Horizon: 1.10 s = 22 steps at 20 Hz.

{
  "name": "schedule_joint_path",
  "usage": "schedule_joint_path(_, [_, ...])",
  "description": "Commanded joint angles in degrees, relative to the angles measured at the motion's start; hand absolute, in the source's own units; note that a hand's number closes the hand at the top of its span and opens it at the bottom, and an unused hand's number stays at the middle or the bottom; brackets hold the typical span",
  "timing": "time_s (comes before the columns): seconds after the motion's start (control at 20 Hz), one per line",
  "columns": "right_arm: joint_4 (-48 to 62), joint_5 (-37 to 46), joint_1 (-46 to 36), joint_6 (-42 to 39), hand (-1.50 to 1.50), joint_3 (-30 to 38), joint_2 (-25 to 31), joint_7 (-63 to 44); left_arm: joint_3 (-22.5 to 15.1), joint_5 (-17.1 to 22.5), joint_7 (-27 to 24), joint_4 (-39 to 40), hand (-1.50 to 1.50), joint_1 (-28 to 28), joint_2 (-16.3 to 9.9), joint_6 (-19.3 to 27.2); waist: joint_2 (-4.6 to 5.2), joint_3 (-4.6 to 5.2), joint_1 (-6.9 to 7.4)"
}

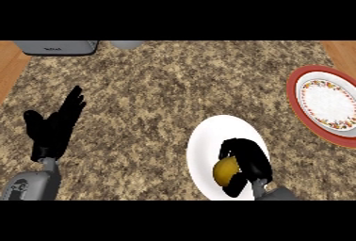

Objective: Pick the lemon from the plate and place it in the plate

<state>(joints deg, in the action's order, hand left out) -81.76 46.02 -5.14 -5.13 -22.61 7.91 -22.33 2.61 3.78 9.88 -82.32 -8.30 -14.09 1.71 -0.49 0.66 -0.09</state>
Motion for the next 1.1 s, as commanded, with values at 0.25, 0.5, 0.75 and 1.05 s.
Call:
schedule_joint_path(0.25, [-4.9, 5.2, 0.6, 3.0, 1.50, -2.0, 0.5, 3.9, -0.3, -2.3, -3.6, 3.2, 0.00, 0.3, 2.7, 0.7, 0.47, -0.65, -0.04])
schedule_joint_path(0.5, [-4.8, -1.5, -5.0, -4.6, 1.50, 2.7, 13.6, 22.3, 1.9, 1.1, 2.7, -1.3, 0.00, -1.2, -0.3, -1.6, 0.43, -0.70, 0.49])
schedule_joint_path(0.75, [-11.2, 1.3, -3.7, 10.7, 1.50, 9.6, 12.5, 23.9, 1.0, -0.8, 0.6, -0.7, 0.00, 0.7, 0.7, -0.4, 0.26, -0.71, -0.24])
schedule_joint_path(1.05, [-22.9, 0.2, 0.8, 15.2, 1.50, 19.0, 14.5, 19.2, 1.5, -1.0, -1.8, 2.1, 0.00, 1.3, 0.9, -1.0, 0.27, -0.63, -1.18])
